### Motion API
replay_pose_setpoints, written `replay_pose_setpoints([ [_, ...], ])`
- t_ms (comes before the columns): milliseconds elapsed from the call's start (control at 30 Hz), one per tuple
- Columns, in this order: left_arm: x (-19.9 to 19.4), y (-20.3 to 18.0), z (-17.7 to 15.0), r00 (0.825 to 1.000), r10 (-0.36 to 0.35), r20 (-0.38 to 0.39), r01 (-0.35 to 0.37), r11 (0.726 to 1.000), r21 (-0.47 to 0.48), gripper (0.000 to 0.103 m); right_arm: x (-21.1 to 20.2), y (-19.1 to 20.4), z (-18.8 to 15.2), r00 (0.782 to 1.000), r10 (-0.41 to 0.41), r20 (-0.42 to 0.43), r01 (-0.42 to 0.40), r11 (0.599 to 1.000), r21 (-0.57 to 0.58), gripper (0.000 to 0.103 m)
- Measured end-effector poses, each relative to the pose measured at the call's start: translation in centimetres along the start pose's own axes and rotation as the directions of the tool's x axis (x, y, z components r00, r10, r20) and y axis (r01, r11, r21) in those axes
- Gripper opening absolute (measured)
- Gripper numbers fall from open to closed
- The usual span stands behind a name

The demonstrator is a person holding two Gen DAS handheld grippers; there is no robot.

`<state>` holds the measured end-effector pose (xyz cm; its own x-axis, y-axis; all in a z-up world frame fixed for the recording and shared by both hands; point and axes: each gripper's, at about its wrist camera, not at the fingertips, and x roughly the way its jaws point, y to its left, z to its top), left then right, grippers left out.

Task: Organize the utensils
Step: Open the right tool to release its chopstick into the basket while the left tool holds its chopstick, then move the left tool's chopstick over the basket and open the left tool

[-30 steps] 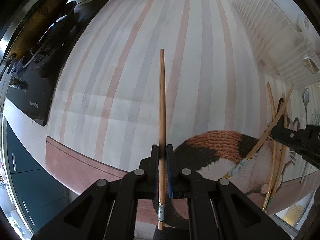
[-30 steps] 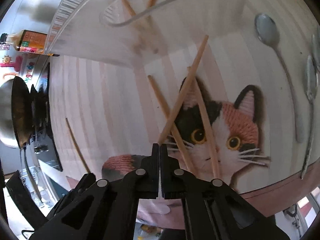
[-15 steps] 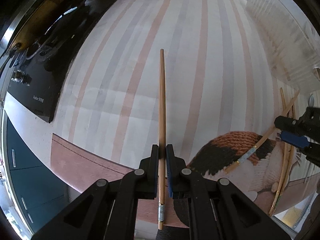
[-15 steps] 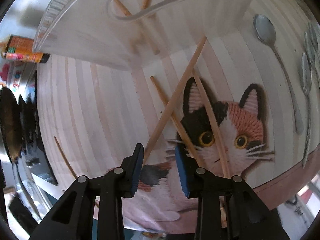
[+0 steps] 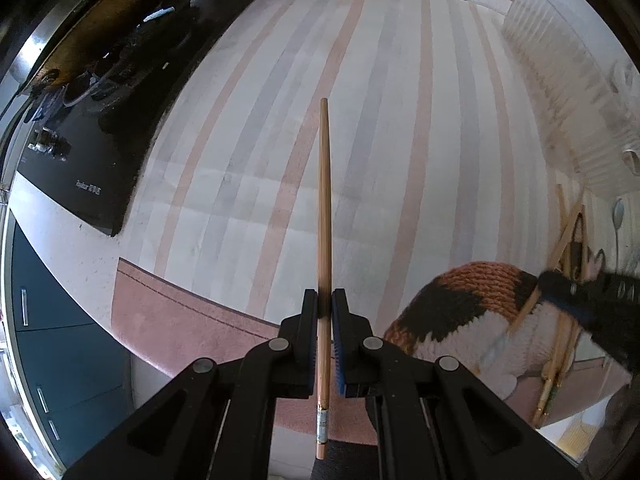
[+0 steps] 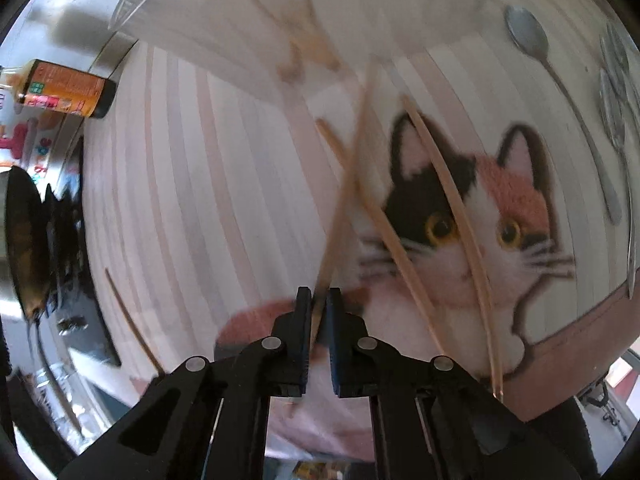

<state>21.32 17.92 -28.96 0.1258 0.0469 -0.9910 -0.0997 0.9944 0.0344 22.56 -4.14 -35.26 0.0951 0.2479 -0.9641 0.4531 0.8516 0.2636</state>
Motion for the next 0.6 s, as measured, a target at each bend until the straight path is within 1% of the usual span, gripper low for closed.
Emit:
replay_pose_setpoints([
  [67, -0.6, 0.2, -0.2, 1.0, -0.008, 0.009, 0.008, 1.0, 0.007, 0.005, -0.9, -0.8, -0.5, 1.0, 0.024, -0.007, -0.024, 1.0, -0.017, 0.007],
  [167, -1.9, -0.3, -0.3, 0.999, -0.021, 0.029, 0.02, 0.999, 0.029, 0.005, -2.9, -2.3, -1.1, 0.998, 0.06, 0.007, -0.06, 0.997, -0.051, 0.006],
  [333, -5.0, -2.4, 0.2, 0.995, -0.045, 0.09, 0.036, 0.995, 0.095, 0.005, -6.3, -4.7, -1.5, 0.992, 0.116, 0.045, -0.113, 0.991, -0.067, 0.006],
  [367, -5.4, -2.7, 0.3, 0.994, -0.052, 0.099, 0.041, 0.994, 0.103, 0.005, -7.2, -5.8, -1.3, 0.991, 0.126, 0.054, -0.122, 0.99, -0.072, 0.006],
  [500, -8.3, -4.4, 0.8, 0.986, -0.091, 0.14, 0.071, 0.987, 0.142, 0.005, -10.7, -7.1, -1.6, 0.981, 0.164, 0.107, -0.152, 0.982, -0.108, 0.006],
  [600, -11.0, -6.1, 2.1, 0.975, -0.141, 0.171, 0.113, 0.98, 0.163, 0.005, -13.7, -7.2, -1.5, 0.968, 0.194, 0.158, -0.171, 0.974, -0.152, 0.006],
])
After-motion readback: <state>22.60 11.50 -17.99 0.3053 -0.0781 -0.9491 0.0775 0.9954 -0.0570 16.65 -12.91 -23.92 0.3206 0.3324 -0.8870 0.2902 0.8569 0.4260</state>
